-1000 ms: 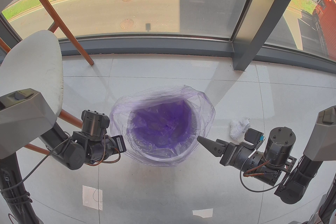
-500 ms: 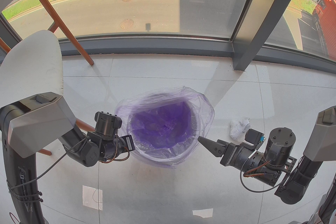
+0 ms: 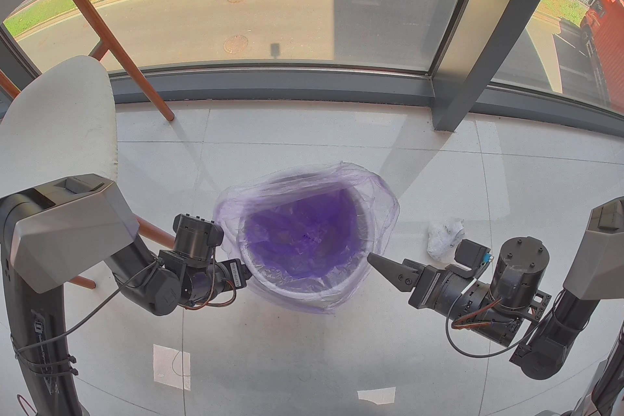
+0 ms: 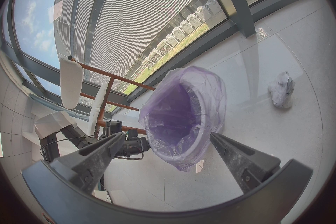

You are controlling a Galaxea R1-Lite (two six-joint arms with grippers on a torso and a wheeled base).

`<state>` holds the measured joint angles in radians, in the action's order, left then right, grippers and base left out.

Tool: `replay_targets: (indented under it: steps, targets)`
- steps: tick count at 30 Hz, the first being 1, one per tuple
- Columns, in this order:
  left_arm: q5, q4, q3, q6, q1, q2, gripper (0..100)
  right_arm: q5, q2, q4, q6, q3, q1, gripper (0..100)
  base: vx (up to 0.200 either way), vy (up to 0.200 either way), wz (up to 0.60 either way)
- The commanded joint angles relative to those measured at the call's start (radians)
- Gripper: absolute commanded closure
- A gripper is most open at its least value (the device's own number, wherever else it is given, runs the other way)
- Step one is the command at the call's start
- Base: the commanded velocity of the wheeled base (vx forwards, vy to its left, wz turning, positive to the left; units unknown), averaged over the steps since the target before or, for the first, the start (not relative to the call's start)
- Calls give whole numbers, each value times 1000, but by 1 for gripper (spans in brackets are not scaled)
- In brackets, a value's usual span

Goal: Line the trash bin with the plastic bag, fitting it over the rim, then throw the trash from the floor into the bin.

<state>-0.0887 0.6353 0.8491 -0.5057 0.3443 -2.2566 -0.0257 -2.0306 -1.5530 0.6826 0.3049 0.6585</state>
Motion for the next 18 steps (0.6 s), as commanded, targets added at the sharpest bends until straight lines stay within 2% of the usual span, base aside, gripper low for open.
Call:
replay_targets:
  steps: [1,9,18]
  targets:
    - [-3,3,-82,1,1,94,0,7,1,-4,0,-1,-2,0,0,0,0]
    - [-2,-2,-225,1,1,308,0,12,-3,-4,0,-1,-2,0,0,0,0]
    - [9,-13,-259,10,47,485,0,10,-17,-4,-3,2,0,0,0,0,0]
